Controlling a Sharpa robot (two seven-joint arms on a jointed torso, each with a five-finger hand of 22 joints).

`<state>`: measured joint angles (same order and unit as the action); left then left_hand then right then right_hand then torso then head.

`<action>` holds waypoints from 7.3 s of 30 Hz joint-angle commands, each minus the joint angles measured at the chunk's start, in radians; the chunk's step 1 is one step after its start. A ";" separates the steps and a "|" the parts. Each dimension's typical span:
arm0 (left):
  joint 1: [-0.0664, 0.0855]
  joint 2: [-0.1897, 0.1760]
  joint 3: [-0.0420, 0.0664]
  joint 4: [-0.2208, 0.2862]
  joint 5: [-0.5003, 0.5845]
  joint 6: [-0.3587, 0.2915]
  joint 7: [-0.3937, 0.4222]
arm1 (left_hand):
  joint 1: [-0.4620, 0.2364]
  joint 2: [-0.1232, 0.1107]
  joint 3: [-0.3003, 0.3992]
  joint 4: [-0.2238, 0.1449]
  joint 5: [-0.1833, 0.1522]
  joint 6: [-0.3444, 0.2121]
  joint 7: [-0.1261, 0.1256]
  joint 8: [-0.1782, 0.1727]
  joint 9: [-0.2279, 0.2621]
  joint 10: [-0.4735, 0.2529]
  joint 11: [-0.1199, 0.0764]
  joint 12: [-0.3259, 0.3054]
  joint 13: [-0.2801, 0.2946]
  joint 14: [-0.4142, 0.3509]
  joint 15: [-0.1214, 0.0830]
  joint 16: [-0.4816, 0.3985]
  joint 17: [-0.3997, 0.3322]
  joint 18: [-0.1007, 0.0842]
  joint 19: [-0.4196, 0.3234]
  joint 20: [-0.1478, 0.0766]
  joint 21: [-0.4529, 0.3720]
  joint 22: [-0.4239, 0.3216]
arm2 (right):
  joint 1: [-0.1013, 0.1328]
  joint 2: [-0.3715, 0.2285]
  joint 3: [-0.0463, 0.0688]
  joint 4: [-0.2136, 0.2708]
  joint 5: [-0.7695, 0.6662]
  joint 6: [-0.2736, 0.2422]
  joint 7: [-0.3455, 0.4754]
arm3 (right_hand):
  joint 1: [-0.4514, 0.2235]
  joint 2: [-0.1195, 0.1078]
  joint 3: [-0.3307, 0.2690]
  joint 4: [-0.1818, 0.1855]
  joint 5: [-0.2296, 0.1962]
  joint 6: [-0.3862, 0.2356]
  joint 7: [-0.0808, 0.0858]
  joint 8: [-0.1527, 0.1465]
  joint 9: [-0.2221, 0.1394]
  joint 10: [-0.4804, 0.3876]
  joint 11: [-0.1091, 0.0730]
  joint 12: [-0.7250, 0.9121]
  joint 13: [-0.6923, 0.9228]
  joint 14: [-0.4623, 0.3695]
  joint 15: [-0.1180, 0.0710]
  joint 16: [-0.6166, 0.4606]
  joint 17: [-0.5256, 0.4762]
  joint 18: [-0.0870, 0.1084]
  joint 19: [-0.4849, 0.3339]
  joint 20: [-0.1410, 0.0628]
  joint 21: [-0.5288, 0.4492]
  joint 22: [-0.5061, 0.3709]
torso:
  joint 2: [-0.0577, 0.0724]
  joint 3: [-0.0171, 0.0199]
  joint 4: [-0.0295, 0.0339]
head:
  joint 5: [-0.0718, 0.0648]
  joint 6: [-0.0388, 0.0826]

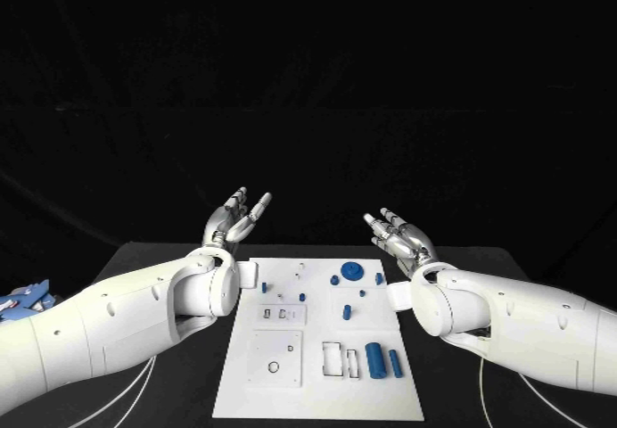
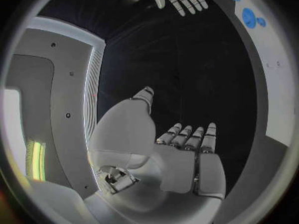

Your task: Assemble the parts on the task board

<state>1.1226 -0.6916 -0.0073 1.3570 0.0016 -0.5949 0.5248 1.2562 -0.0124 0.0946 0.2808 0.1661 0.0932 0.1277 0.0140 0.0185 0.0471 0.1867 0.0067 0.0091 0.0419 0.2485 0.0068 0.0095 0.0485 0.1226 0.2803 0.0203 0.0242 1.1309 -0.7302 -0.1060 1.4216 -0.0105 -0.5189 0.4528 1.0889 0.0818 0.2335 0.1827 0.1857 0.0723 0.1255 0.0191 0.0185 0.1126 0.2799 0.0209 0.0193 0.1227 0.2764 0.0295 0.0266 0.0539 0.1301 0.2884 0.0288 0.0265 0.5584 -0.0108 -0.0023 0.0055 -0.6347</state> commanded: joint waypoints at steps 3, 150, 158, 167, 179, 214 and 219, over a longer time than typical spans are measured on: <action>0.003 0.006 0.000 -0.004 -0.019 0.082 0.032 | 0.049 0.006 -0.015 0.009 0.005 0.029 0.144 0.011 0.006 0.049 0.051 0.015 0.010 0.108 0.034 0.043 0.030 0.026 0.019 0.013 0.017 0.008 | 0.019 0.013 -0.020 -0.037 -0.044 0.239 -0.055 | 0.197 -0.030 0.081 -0.154 -0.056 0.317 0.174 0.118 0.076 0.396 -0.015 0.082 0.037 0.362 -0.027 0.117 0.068 0.054 0.224 0.004 0.086 0.043 | 0.000 -0.0002 -0.0001 | 0.000 0.000; 0.052 -0.236 0.027 0.347 -0.133 0.253 -0.061 | 0.257 -0.050 0.028 0.002 0.002 0.766 0.108 0.230 0.139 0.973 -0.007 0.071 0.057 0.966 -0.121 0.322 0.249 0.134 0.793 -0.047 0.326 0.089 | 0.176 0.240 -0.019 -0.252 -1.548 0.031 -0.510 | 0.179 -0.175 0.338 -0.232 -0.077 0.916 0.004 0.313 0.354 1.072 -0.217 0.184 0.174 1.366 -0.291 1.311 1.084 0.037 1.205 -0.197 1.281 1.111 | 0.241 -0.0166 0.0543 | -0.040 0.005; 0.052 -0.232 0.028 0.347 -0.133 0.255 -0.061 | 0.257 -0.050 0.028 0.002 0.002 0.766 0.108 0.230 0.139 0.973 -0.007 0.071 0.057 0.966 -0.121 0.322 0.249 0.134 0.793 -0.047 0.326 0.089 | 0.166 0.258 -0.019 -0.269 -1.545 0.034 -0.504 | 0.178 -0.175 0.339 -0.231 -0.076 0.913 0.005 0.313 0.356 1.070 -0.216 0.183 0.175 1.366 -0.290 1.312 1.084 0.037 1.205 -0.197 1.280 1.111 | 0.242 -0.0158 0.0521 | -0.034 0.002; 0.052 -0.231 0.030 0.345 -0.133 0.256 -0.062 | 0.258 -0.049 0.030 0.002 0.002 0.766 0.108 0.229 0.139 0.973 -0.007 0.070 0.057 0.966 -0.121 0.321 0.250 0.134 0.793 -0.046 0.325 0.088 | 0.163 0.270 -0.019 -0.278 -1.545 0.030 -0.506 | 0.176 -0.177 0.339 -0.231 -0.075 0.908 0.006 0.314 0.359 1.067 -0.215 0.183 0.176 1.366 -0.289 1.313 1.084 0.037 1.204 -0.196 1.281 1.112 | 0.241 -0.0153 0.0521 | -0.032 0.000; 0.052 -0.230 0.030 0.344 -0.133 0.257 -0.063 | 0.258 -0.049 0.030 0.002 0.002 0.766 0.108 0.229 0.139 0.973 -0.007 0.070 0.057 0.966 -0.121 0.321 0.250 0.134 0.793 -0.046 0.325 0.088 | 0.156 0.291 -0.018 -0.302 -1.542 0.047 -0.502 | 0.171 -0.179 0.339 -0.229 -0.076 0.902 0.008 0.315 0.363 1.063 -0.213 0.182 0.179 1.367 -0.288 1.315 1.086 0.037 1.204 -0.195 1.281 1.113 | 0.242 -0.0151 0.0516 | -0.027 -0.006; 0.067 -0.238 0.031 0.342 -0.128 0.258 -0.069 | 0.259 -0.051 0.032 0.001 0.001 0.765 0.109 0.228 0.139 0.973 -0.006 0.067 0.058 0.964 -0.120 0.319 0.253 0.134 0.793 -0.046 0.324 0.087 | 0.156 0.270 -0.018 -0.289 -1.518 0.029 -0.503 | 0.134 -0.252 0.282 -0.190 -0.093 0.645 0.061 0.173 0.332 0.897 -0.169 0.166 0.172 1.338 -0.250 1.280 1.003 0.059 1.137 -0.158 1.205 1.025 | 0.246 -0.0143 0.0444 | -0.019 -0.007; 0.068 -0.242 0.031 0.340 -0.126 0.258 -0.069 | 0.259 -0.051 0.032 0.001 0.001 0.765 0.109 0.228 0.139 0.973 -0.006 0.067 0.058 0.964 -0.120 0.319 0.253 0.134 0.793 -0.046 0.324 0.087 | 0.159 0.210 -0.013 -0.226 -1.500 0.009 -0.503 | 0.147 -0.241 0.285 -0.184 -0.069 0.706 0.058 0.197 0.343 0.927 -0.168 0.203 0.180 1.344 -0.249 1.293 1.017 0.053 1.156 -0.158 1.222 1.053 | 0.244 -0.0129 0.0417 | -0.018 -0.005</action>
<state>1.1888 -0.9326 0.0225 1.6969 -0.1299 -0.3547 0.4507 1.5132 -0.0553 0.1217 0.2827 0.1686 0.8653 0.2198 0.2454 0.1586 1.0205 0.1771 0.0802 0.0668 1.0112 0.1255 0.3308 0.2619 0.1785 0.9078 0.2326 0.3419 0.1118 1.2874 -0.5109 -0.1201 1.1842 -1.5247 -0.4890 -0.0505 1.2307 -0.1594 0.5175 -0.0052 0.1164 0.7778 0.1848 0.2166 0.3616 1.0404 0.1122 0.2244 0.1998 1.4647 0.0268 1.3212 1.0439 0.1080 1.2850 0.1302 1.2496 1.0799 0.8046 -0.0248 0.0421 -0.0141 -0.6408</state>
